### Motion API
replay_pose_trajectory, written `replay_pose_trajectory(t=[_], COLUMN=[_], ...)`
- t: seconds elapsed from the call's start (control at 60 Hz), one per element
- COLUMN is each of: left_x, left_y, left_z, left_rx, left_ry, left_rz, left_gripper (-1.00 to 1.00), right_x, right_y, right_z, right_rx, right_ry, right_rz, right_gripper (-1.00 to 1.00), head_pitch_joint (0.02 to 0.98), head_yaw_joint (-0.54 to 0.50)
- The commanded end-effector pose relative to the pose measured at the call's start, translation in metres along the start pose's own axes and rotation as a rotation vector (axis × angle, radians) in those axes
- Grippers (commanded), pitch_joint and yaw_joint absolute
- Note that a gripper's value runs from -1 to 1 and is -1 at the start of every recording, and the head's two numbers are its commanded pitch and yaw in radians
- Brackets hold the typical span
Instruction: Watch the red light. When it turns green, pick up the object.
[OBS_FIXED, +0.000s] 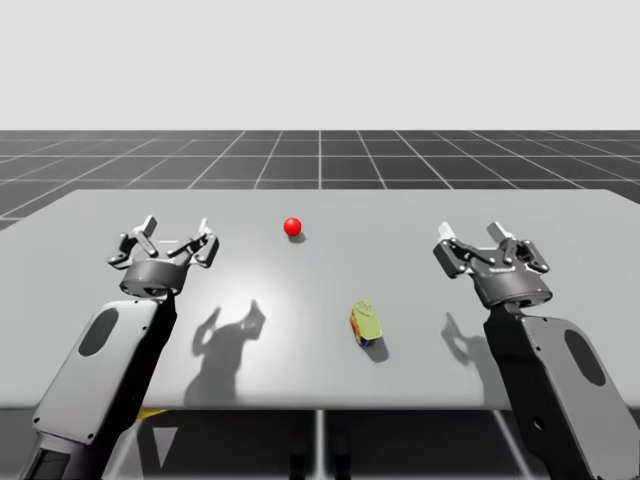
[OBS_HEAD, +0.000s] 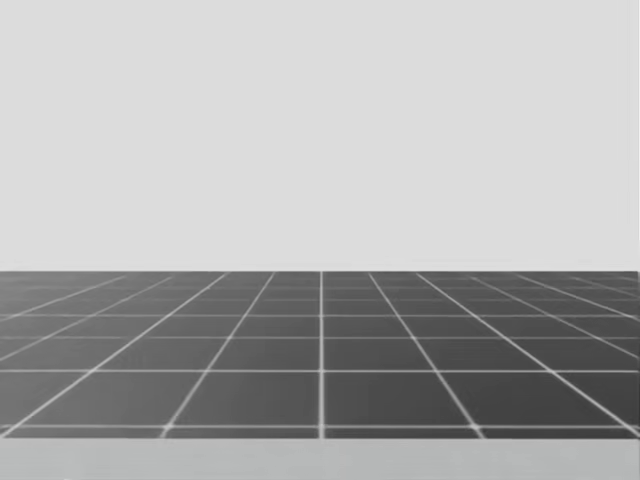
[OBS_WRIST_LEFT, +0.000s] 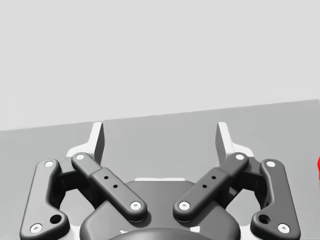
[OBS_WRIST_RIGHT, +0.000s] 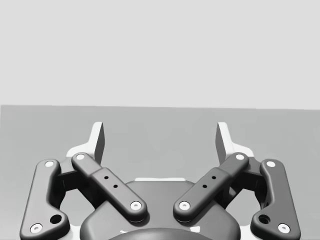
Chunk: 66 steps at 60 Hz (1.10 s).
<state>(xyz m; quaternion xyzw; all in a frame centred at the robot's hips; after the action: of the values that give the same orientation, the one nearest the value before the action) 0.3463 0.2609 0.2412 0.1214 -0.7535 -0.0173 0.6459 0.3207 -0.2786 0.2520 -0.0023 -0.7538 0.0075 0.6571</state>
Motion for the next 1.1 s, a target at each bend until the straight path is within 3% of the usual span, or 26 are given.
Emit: replay_pose_trajectory(t=[0.017,0.083,0.267,0.75,1.1], left_x=[-0.0178,-0.0177,-0.0180,-0.0188,-0.0176], left_y=[0.0065,0.0066,0.0065,0.0058,0.0036], left_z=[-0.0102,-0.0101,-0.0102,-0.0110,-0.0101], left_rx=[0.023,0.024,0.022,0.007,-0.006], left_ry=[0.046,0.046,0.047,0.043,0.037], left_rz=[-0.037,-0.037,-0.038,-0.054,-0.054], left_gripper=[-1.00,-1.00,-1.00,-1.00,-1.00], right_x=[-0.0148,-0.0123,-0.0119,-0.0113,-0.0128], right_y=[-0.0093,-0.0087,-0.0063,-0.0052,-0.0033], right_z=[-0.0034,-0.0031,-0.0044,-0.0039,-0.0037], right_rx=[-0.023,0.007,0.018,0.010,0.012], right_ry=[0.030,0.032,0.061,0.055,0.059], right_rz=[0.000,-0.004,0.021,0.047,0.054], right_gripper=[-1.00,-1.00,-1.00,-1.00,-1.00], head_pitch_joint=[0.082,0.086,0.165,0.537,0.604], head_yaw_joint=[0.00,0.00,0.00,0.06,0.13])
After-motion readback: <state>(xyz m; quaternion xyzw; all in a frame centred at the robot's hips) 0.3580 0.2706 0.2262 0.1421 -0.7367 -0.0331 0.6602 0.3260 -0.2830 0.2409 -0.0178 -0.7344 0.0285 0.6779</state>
